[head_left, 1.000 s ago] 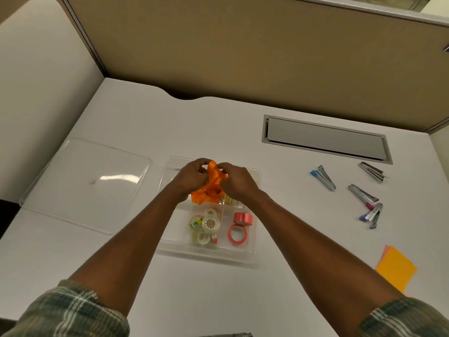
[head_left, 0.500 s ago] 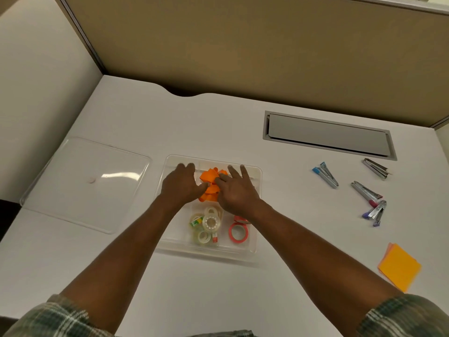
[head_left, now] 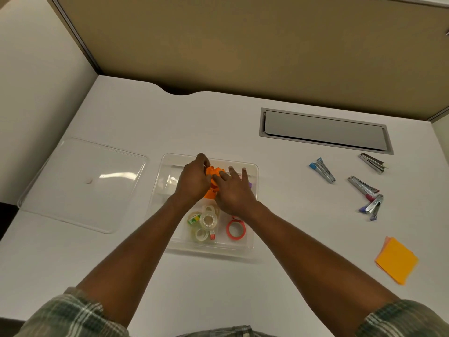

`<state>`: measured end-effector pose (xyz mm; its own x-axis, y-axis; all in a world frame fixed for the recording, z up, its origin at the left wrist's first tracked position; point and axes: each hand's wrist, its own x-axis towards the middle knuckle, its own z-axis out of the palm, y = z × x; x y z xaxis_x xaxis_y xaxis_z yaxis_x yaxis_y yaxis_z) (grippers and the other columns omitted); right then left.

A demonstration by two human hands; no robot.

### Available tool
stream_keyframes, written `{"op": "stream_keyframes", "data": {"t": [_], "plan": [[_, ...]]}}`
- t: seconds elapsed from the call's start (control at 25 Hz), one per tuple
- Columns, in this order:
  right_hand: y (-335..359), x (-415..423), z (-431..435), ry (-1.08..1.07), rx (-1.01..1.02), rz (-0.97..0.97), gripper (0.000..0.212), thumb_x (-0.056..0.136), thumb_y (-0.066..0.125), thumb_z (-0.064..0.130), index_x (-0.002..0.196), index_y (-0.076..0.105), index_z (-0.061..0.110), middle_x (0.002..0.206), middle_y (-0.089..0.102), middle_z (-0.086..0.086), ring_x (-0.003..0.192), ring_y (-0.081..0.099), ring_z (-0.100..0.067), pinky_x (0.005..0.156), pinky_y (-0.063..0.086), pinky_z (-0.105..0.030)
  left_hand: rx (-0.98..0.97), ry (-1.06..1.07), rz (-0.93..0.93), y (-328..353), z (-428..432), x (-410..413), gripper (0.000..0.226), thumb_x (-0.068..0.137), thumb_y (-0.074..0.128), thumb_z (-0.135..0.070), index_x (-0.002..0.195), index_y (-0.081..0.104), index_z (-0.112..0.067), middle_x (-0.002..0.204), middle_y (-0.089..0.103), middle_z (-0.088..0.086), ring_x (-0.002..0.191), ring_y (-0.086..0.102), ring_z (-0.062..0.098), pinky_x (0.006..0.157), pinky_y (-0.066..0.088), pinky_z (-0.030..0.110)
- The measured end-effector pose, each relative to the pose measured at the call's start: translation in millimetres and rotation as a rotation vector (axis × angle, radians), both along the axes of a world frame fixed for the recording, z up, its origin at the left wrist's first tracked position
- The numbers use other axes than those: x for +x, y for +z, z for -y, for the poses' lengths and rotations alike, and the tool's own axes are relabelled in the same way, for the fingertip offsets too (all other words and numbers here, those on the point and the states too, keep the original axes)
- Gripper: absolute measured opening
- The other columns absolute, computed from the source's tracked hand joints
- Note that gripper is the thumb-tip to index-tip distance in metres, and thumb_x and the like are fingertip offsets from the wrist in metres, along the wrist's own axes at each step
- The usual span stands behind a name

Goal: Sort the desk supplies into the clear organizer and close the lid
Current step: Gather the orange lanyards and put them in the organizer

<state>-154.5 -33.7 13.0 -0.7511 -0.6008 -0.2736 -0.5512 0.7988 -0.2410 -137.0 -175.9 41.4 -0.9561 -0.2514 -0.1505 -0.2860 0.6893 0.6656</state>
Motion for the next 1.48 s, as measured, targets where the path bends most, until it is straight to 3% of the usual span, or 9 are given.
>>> {"op": "stream_keyframes", "data": {"t": [0.08, 0.16, 0.32, 0.48, 0.6, 0.8, 1.24, 1.48], "plan": [[2.5, 5.1, -7.7, -0.049, -0.065, -0.015, 0.055, 0.097, 0.046, 0.031, 0.149, 0.038, 0.017, 0.156, 0.037, -0.012, 0.149, 0.02, -0.039, 0.118, 0.007, -0.064, -0.027, -0.107, -0.002, -8.0, -11.0, 0.0, 0.014, 0.087, 0.058, -0.012, 0.1, 0.061, -0.01, 0.087, 0.067, 0.008, 0.078, 0.064, 0.025, 0.067, 0.051, 0.037], [5.9, 10.9, -19.0, -0.087, -0.11, -0.02, 0.055, 0.099, 0.045, 0.031, 0.151, 0.036, 0.018, 0.159, 0.033, -0.011, 0.15, 0.019, -0.035, 0.12, 0.007, -0.059, -0.083, -0.263, 0.112, -21.7, -18.9, 4.3, 0.023, 0.091, 0.053, -0.014, 0.112, 0.063, -0.01, 0.102, 0.068, 0.009, 0.091, 0.065, 0.028, 0.072, 0.049, 0.035], [9.7, 23.8, -48.6, -0.147, -0.146, -0.008, 0.054, 0.096, 0.051, 0.027, 0.148, 0.041, 0.019, 0.159, 0.032, -0.007, 0.151, 0.019, -0.03, 0.122, 0.011, -0.055, -0.261, -0.389, 0.219, -35.5, -30.0, 12.5, 0.038, 0.094, 0.05, -0.021, 0.131, 0.054, -0.012, 0.125, 0.062, 0.011, 0.106, 0.062, 0.032, 0.087, 0.051, 0.042], [8.5, 33.5, -83.1, -0.27, -0.25, -0.084, 0.052, 0.091, 0.058, 0.031, 0.141, 0.051, 0.02, 0.151, 0.045, -0.009, 0.143, 0.036, -0.029, 0.117, 0.024, -0.048, -0.451, -0.289, 0.091, -23.8, -42.2, 12.6, 0.038, 0.088, 0.054, -0.024, 0.12, 0.055, -0.004, 0.117, 0.056, 0.019, 0.103, 0.056, 0.037, 0.081, 0.047, 0.043], [6.6, 40.9, -115.7, -0.391, -0.269, -0.099, 0.052, 0.091, 0.06, 0.033, 0.141, 0.051, 0.02, 0.149, 0.048, -0.008, 0.14, 0.041, -0.027, 0.115, 0.028, -0.043, -0.457, -0.258, -0.03, -12.2, -63.1, 15.5, 0.039, 0.086, 0.057, -0.029, 0.117, 0.059, -0.006, 0.111, 0.055, 0.018, 0.096, 0.057, 0.035, 0.077, 0.047, 0.041], [-0.1, 56.2, -190.7, -0.566, -0.227, -0.085, 0.052, 0.092, 0.059, 0.034, 0.141, 0.051, 0.017, 0.147, 0.048, -0.009, 0.137, 0.042, -0.029, 0.11, 0.032, -0.044, -0.414, -0.381, -0.063, -4.6, -126.1, 21.3, 0.046, 0.087, 0.061, -0.038, 0.124, 0.059, -0.012, 0.118, 0.057, 0.014, 0.102, 0.057, 0.029, 0.081, 0.052, 0.04], [-7.5, 83.3, -361.0, -0.88, -0.157, -0.075, 0.053, 0.09, 0.062, 0.036, 0.138, 0.053, 0.014, 0.141, 0.051, -0.012, 0.127, 0.051, -0.031, 0.099, 0.046, -0.043, -0.351, -0.624, 0.065, -14.2, -273.5, 32.3, 0.048, 0.088, 0.062, -0.04, 0.129, 0.054, -0.016, 0.124, 0.05, 0.009, 0.11, 0.052, 0.028, 0.087, 0.044, 0.038], [-11.8, 49.5, -407.2, -0.912, -0.223, 0.026, 0.061, 0.092, 0.059, 0.034, 0.148, 0.039, 0.02, 0.136, 0.045, -0.018, 0.115, 0.056, -0.042, 0.092, 0.047, -0.043, -0.335, -0.675, 0.138, -18.7, -321.6, 40.5, 0.048, 0.089, 0.061, -0.042, 0.129, 0.053, -0.018, 0.124, 0.049, 0.007, 0.112, 0.051, 0.027, 0.088, 0.044, 0.037]]}}
